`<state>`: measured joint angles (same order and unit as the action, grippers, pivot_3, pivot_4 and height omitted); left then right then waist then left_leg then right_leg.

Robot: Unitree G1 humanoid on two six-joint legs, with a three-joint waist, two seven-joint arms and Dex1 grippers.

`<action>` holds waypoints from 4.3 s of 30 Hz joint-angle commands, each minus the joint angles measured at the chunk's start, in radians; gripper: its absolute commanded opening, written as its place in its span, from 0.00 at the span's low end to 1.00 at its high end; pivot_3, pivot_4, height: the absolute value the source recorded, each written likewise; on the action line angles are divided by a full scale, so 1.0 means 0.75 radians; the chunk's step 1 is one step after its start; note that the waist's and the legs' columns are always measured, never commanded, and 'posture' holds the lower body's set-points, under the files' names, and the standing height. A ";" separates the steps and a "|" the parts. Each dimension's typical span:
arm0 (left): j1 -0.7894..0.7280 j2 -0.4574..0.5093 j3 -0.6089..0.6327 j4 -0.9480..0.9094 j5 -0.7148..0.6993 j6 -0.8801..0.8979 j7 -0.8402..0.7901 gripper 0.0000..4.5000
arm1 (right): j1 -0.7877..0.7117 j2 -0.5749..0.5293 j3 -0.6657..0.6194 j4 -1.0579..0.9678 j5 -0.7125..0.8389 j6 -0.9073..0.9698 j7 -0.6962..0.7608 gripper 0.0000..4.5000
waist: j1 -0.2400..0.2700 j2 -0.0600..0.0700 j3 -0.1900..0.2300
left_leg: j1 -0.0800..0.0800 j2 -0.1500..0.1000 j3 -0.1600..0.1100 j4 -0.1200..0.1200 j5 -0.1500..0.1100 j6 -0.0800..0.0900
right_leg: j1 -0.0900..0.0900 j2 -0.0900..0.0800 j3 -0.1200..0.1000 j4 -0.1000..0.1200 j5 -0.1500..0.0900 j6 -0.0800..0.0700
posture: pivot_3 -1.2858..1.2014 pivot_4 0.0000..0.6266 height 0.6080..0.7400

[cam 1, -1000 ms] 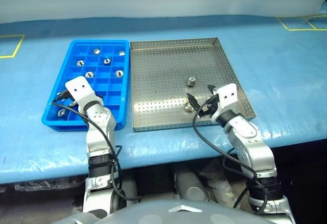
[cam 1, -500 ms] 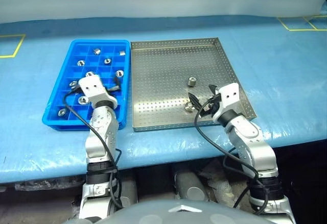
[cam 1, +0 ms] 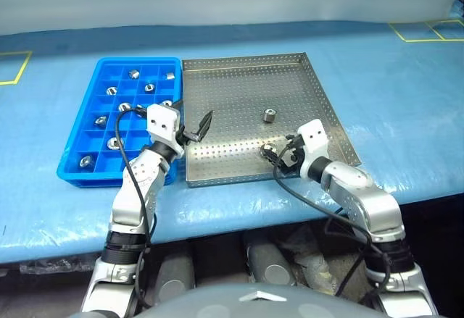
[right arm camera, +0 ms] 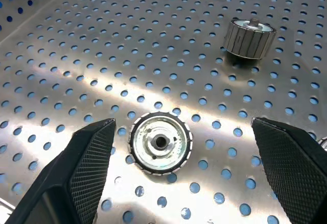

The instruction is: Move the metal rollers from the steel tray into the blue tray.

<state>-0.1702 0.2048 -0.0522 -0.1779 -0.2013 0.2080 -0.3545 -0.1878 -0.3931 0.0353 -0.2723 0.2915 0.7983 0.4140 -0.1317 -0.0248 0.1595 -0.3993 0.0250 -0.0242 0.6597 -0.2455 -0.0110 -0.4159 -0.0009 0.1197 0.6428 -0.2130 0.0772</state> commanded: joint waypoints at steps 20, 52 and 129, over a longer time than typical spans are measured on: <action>0.204 -0.030 0.039 -0.382 -0.028 -0.010 0.066 0.97 | -0.455 0.051 0.121 0.326 -0.042 -0.194 0.186 0.38 | 0.115 0.002 0.002 | 0.000 0.001 -0.001 0.000 -0.001 0.001 | 0.000 0.001 -0.001 0.000 0.004 0.006 | 0.60 0.24 1.00; 0.639 -0.139 0.120 -0.599 0.226 -0.032 0.413 0.97 | -1.094 0.534 0.102 1.491 -0.316 -0.798 -0.078 0.38 | 0.631 0.003 0.002 | -0.018 0.004 -0.011 -0.017 0.004 -0.013 | -0.025 0.003 -0.019 0.002 0.000 -0.016 | 0.76 0.24 1.00; 0.086 -0.085 -0.085 -0.130 0.145 -0.103 0.057 0.97 | -0.279 0.096 -0.288 0.416 -0.180 -0.116 -0.240 0.88 | 0.212 0.015 -0.005 | -0.014 0.008 -0.013 -0.006 0.006 -0.012 | -0.014 0.004 -0.023 0.003 0.007 -0.018 | 0.56 0.24 1.00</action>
<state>-0.0957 0.1417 -0.1106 -0.2672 -0.0893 0.1582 -0.3074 -0.3761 -0.3331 -0.1667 0.0444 0.1279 0.6935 0.2247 0.0276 -0.0139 0.1555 -0.4094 0.0312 -0.0341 0.6551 -0.2408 -0.0195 -0.4264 0.0024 0.1032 0.6450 -0.2078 0.0644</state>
